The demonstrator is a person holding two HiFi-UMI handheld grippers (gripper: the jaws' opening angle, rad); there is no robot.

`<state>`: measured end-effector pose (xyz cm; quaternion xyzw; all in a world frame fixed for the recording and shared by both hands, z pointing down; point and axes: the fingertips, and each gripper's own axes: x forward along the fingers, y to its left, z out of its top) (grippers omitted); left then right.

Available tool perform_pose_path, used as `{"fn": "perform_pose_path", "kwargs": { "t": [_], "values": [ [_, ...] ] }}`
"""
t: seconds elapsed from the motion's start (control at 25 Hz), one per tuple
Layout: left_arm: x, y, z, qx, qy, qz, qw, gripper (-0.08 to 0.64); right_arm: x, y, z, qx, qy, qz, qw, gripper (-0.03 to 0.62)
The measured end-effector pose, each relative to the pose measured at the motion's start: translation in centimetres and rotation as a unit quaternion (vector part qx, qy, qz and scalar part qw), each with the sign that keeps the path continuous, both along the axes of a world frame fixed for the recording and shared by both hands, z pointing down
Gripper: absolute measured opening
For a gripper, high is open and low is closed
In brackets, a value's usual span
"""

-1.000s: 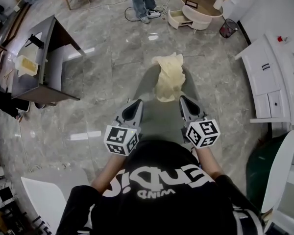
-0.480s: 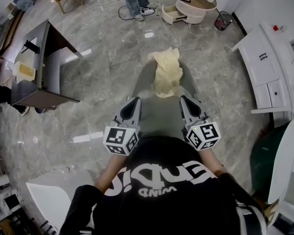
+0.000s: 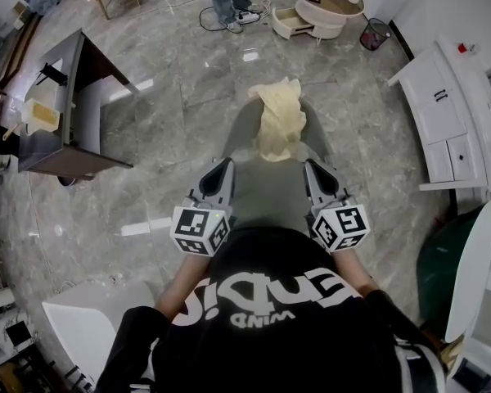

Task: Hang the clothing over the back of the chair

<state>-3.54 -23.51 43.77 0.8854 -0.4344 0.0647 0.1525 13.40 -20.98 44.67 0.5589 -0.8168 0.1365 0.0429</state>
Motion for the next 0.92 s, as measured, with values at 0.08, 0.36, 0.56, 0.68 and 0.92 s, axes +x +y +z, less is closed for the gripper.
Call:
{"fn": "perform_pose_path", "kwargs": {
  "t": [0.08,0.36,0.56,0.68,0.92],
  "values": [
    [-0.1,0.0,-0.1,0.001,-0.002,-0.001,1.0,0.015,-0.3,0.1,-0.2,0.001,0.0,-0.005,1.0,0.014],
    [-0.3,0.1,0.1,-0.001,-0.006,-0.002,1.0,0.015,-1.4,0.1,0.0,-0.002,0.002,-0.023,1.0,0.014],
    [-0.2,0.2,0.1,-0.001,-0.006,-0.001,1.0,0.015,-1.7,0.2,0.3,-0.005,0.01,-0.029,1.0,0.014],
    [-0.2,0.3,0.1,-0.002,-0.006,-0.001,1.0,0.015,-1.8,0.3,0.3,-0.008,0.008,-0.03,0.999,0.014],
    [0.1,0.6,0.2,-0.005,-0.006,0.001,1.0,0.015,-1.8,0.4,0.5,-0.013,0.008,-0.034,0.999,0.014]
  ]
}}
